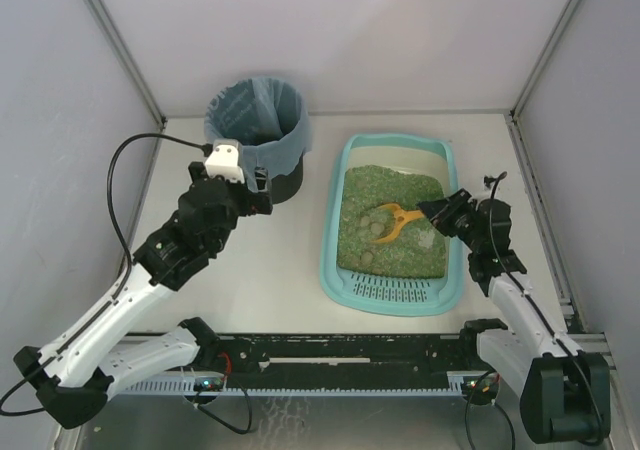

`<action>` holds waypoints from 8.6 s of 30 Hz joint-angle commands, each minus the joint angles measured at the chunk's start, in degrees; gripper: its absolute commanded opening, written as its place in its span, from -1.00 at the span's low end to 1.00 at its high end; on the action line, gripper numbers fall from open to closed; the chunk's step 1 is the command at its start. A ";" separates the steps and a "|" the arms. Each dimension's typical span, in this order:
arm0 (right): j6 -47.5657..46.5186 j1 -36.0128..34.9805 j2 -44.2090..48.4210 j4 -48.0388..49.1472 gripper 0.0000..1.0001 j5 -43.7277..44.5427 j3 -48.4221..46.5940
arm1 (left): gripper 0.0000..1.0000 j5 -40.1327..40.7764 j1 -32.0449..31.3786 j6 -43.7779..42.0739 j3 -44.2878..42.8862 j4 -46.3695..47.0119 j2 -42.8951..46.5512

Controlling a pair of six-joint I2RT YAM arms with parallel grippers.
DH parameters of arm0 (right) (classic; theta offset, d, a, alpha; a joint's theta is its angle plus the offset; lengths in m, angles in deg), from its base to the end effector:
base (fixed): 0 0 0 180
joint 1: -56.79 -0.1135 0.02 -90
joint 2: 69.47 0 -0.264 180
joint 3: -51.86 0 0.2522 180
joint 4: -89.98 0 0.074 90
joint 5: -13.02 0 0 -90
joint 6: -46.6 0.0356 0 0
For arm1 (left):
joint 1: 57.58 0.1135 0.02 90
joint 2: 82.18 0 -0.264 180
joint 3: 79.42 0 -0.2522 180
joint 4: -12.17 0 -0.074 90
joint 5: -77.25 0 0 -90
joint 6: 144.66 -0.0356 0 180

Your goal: Clean the litter box

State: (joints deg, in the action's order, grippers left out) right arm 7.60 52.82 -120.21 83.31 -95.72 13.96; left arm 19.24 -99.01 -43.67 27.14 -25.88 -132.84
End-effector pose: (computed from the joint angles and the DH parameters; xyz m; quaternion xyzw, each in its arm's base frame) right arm 0.1991 0.0253 0.2259 0.2354 0.7764 0.3807 0.4437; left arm 0.1517 -0.1087 0.3879 0.0392 0.7811 -0.0612 0.6201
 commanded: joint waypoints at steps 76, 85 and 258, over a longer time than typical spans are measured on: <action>29.41 24.33 -2.22 36.39 -1.00 -20.98 9.61 | 1.00 -14.79 21.50 8.94 3.25 4.35 3.87; 28.26 21.86 -1.44 33.44 -1.00 -19.10 8.34 | 1.00 -14.36 22.45 8.76 3.32 4.09 4.66; -4.86 -8.76 -37.88 10.70 -1.00 -7.84 -22.37 | 0.81 -21.32 -1.46 -3.16 -6.23 6.54 -11.70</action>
State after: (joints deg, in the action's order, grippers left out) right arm -4.49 46.51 -155.92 89.15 -92.70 -11.13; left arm -2.44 -100.32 -45.84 19.57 -20.99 -146.19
